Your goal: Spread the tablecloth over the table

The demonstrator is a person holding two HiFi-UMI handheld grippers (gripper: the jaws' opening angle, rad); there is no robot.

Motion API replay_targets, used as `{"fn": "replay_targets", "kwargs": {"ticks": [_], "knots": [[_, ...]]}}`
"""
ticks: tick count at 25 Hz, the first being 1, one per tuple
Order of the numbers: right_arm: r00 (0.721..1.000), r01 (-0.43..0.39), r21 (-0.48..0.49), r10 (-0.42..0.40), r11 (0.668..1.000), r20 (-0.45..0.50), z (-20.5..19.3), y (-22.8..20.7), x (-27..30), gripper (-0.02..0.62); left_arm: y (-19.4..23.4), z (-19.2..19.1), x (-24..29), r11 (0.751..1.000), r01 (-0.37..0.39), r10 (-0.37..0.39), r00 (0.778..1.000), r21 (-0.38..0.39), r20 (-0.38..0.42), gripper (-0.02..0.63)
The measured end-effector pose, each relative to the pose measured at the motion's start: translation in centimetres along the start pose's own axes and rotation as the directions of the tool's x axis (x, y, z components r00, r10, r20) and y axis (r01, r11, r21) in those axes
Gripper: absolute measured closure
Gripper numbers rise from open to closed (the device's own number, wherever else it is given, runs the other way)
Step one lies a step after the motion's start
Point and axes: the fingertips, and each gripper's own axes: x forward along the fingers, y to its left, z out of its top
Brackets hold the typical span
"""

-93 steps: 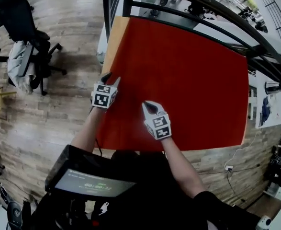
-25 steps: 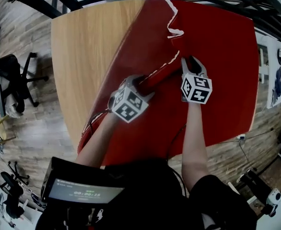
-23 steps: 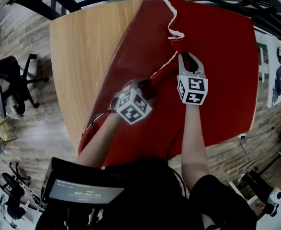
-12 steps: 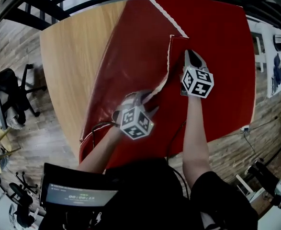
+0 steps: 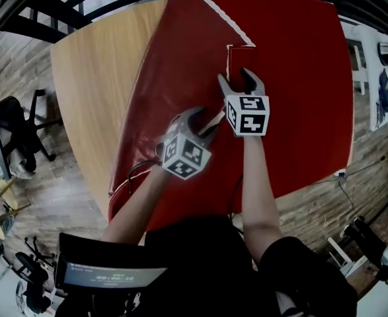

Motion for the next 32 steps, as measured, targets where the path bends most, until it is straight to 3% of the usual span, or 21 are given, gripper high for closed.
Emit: {"fn": "replay_targets", "kwargs": {"ticks": [2,4,7,10,14,16,18,21,23,27,30,32], "knots": [[0.992,0.074,0.080,-0.082,0.994,0.098,0.4,-2.6,-2.8,0.390,1.5,2.5,0.9,0.992,0.030,-0.023,0.998,-0.119,0.058,0.368],[0.987,0.102,0.135,-0.117,0.986,0.112,-1.1,-5.1,-4.5,0.394,2.9,4.9,2.7,0.969,0.088,-0.068,0.993,-0.230,0.095,0.362],[0.990,0.123,0.122,-0.130,0.985,0.053,-4.0,-6.9,-4.4,0.452,3.7,5.7,5.8,0.954,0.107,-0.102,0.994,-0.281,0.035,0.356],[0.995,0.091,0.132,-0.096,0.987,0.031,-4.8,-7.3,-3.4,0.520,4.2,6.2,7.1,0.934,0.094,-0.103,0.995,-0.345,-0.009,0.348],[1.000,-0.019,0.065,0.020,0.998,-0.008,-4.9,-5.2,-1.7,0.545,5.5,7.1,7.6,0.885,0.094,-0.122,0.992,-0.455,-0.032,0.390],[0.999,-0.015,0.006,0.016,1.000,-0.043,-5.0,-4.5,-1.0,0.564,5.9,7.4,8.0,0.853,0.108,-0.150,0.988,-0.511,-0.041,0.410],[0.998,0.028,-0.029,-0.030,0.999,-0.054,-5.1,-4.9,-1.0,0.574,6.3,7.3,8.4,0.841,0.089,-0.153,0.985,-0.534,-0.077,0.429],[0.997,0.067,-0.041,-0.069,0.997,-0.043,-5.0,-5.5,-1.8,0.575,7.0,6.7,8.8,0.880,0.008,-0.095,0.983,-0.475,-0.159,0.504],[0.998,0.062,-0.037,-0.063,0.997,-0.028,-5.0,-5.6,-2.0,0.574,7.3,6.4,9.0,0.907,-0.042,-0.045,0.980,-0.419,-0.196,0.592],[0.999,0.040,-0.044,-0.040,0.998,-0.010,-4.2,-4.9,-2.1,0.575,7.8,7.5,7.5,0.922,-0.051,-0.009,0.988,-0.385,-0.153,0.595],[0.999,-0.018,-0.046,0.019,0.999,0.031,-2.5,-3.1,-1.9,0.574,10.1,9.4,3.3,0.959,-0.124,0.100,0.989,-0.255,-0.108,0.592],[0.997,-0.060,-0.050,0.063,0.997,0.049,-1.7,-1.6,-1.7,0.574,12.0,10.4,0.3,0.970,-0.192,0.180,0.980,-0.151,-0.087,0.592]]}}
